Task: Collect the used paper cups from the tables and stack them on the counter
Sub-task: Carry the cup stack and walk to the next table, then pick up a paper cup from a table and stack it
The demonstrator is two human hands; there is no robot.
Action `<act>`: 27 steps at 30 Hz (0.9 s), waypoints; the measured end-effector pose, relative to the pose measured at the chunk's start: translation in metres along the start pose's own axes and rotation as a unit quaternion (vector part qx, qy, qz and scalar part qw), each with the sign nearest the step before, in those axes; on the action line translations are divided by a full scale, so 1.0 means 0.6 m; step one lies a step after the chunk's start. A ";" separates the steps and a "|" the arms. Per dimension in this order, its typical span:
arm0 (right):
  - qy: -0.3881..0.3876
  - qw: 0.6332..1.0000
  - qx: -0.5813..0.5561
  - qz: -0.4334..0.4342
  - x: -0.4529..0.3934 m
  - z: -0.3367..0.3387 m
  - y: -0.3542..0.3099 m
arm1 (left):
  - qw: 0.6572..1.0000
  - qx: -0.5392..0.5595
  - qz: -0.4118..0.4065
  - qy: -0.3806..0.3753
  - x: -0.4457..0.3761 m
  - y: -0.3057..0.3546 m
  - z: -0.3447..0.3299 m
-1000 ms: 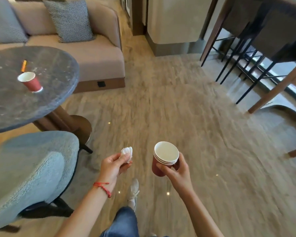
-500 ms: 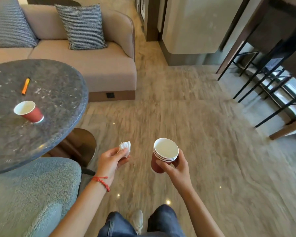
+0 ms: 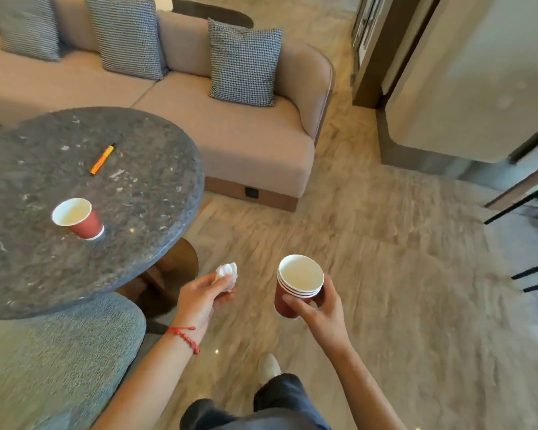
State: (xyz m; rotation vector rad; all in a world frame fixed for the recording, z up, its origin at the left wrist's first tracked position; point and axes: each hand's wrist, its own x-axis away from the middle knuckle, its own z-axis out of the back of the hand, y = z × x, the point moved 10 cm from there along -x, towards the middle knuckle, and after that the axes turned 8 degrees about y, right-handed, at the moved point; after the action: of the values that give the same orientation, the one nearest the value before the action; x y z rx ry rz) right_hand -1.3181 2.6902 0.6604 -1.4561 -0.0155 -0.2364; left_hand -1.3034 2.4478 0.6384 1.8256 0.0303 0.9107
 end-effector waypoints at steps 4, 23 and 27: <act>-0.072 0.997 0.029 0.012 -0.093 -0.040 -0.025 | 0.997 0.037 -0.002 0.065 -0.035 0.021 -0.012; -0.381 0.921 0.051 0.066 -0.146 -0.475 -0.097 | 0.921 0.219 -0.058 0.316 -0.074 0.120 0.264; -0.400 0.912 0.054 0.070 -0.147 -0.570 -0.106 | 0.916 0.222 -0.071 0.328 -0.117 0.157 0.320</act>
State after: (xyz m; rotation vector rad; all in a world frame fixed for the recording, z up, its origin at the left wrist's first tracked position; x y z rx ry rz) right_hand -1.4603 2.3610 0.6685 -1.3480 -0.5798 0.4860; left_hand -1.2749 2.2243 0.6432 1.7985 0.8398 1.4585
